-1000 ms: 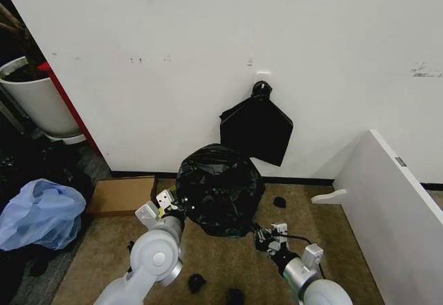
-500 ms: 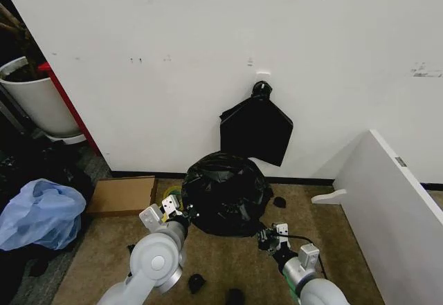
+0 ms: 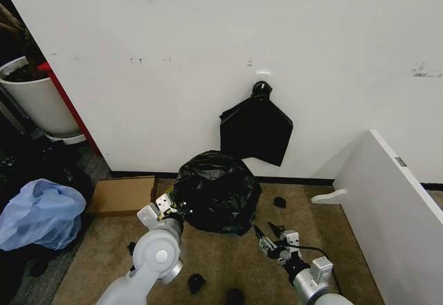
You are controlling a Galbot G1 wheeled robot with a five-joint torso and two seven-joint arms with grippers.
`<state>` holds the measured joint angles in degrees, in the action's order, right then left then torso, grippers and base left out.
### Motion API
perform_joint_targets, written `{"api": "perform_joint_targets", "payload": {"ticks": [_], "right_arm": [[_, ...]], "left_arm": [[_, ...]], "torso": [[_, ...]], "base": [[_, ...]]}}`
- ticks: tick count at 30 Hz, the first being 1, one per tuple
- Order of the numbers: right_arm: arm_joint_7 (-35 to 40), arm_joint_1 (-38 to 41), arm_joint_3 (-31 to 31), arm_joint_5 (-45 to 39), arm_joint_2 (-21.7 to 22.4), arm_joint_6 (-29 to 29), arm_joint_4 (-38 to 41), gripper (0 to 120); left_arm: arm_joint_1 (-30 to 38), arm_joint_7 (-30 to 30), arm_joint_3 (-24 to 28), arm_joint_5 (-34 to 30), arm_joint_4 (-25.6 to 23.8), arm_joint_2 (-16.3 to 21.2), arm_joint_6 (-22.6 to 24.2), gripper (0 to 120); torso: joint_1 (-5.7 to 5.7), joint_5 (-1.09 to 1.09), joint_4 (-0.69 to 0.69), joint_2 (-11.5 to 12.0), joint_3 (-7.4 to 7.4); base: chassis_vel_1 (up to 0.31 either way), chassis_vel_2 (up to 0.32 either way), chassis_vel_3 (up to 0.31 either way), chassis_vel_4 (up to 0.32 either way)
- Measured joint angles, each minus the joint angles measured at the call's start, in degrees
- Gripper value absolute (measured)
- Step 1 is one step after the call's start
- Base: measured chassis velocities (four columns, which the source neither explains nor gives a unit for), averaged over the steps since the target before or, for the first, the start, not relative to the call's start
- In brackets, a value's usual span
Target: Place the garbage bag over the trash bin.
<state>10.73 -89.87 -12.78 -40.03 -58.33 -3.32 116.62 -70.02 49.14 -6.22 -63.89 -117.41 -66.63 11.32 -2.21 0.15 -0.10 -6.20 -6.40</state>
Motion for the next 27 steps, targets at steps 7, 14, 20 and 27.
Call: {"api": "perform_joint_targets", "payload": {"ticks": [7, 14, 20, 27], "right_arm": [[7.7, -1.0, -1.0, -2.6, -0.8, -7.8, 10.9, 71], [12.7, 1.6, 3.2, -4.3, -0.7, -16.9, 18.5, 46], [14.7, 3.3, 4.2, -5.6, -0.8, -19.2, 17.5, 27], [17.2, 10.3, 9.6, -3.1, -0.3, -23.4, 11.0, 0]], "left_arm": [[-1.5, -4.9, 2.1, 17.2, 3.4, -1.3, -3.2, 0], [-0.9, -8.1, 7.0, 32.2, 7.2, -3.1, -5.2, 0], [0.3, -8.1, 10.4, 35.2, 9.6, -4.4, -4.9, 0], [3.4, -7.1, 14.9, 35.9, 11.6, -4.2, -3.2, 0]], "torso": [[0.00, -0.02, -0.01, 0.0, 0.00], [0.00, -0.01, -0.01, 0.0, 0.00], [0.00, 0.00, -0.02, 0.0, 0.00], [0.00, 0.00, -0.01, 0.0, -0.01]], "base": [[0.000, 0.000, 0.000, 0.000], [0.000, 0.000, 0.000, 0.000], [0.000, 0.000, 0.000, 0.000], [0.000, 0.000, 0.000, 0.000]]}}
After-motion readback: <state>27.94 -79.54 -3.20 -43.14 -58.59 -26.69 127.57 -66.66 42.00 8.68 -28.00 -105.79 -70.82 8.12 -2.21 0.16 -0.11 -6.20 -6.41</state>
